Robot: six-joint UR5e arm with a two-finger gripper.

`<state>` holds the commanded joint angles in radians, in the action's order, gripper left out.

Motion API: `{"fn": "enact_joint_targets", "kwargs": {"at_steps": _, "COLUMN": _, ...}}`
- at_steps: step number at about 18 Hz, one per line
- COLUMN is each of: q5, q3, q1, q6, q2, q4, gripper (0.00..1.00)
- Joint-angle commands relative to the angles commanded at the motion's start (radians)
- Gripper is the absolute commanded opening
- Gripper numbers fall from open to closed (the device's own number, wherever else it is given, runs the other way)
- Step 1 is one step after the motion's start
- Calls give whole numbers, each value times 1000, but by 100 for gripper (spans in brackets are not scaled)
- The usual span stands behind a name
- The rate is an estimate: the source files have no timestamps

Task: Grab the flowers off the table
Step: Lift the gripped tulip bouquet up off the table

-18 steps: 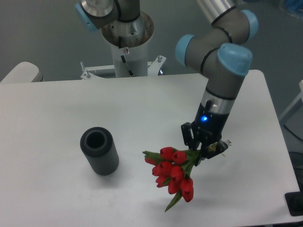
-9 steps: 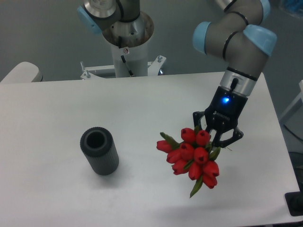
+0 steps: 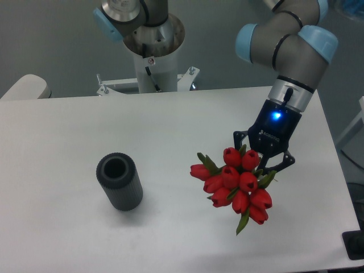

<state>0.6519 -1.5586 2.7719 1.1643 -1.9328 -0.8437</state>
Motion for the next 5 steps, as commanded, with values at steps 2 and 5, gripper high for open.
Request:
{"fn": "enact_joint_targets", "kwargs": {"at_steps": 2, "q5": 0, "q3": 2, "q1": 2, "q6": 0, "q2": -2, "q4": 0, "gripper": 19}}
{"fn": "enact_joint_targets", "kwargs": {"at_steps": 5, "q5": -3, "q3": 2, "q1": 2, "q6": 0, "q2": -2, "q4": 0, "gripper": 19}}
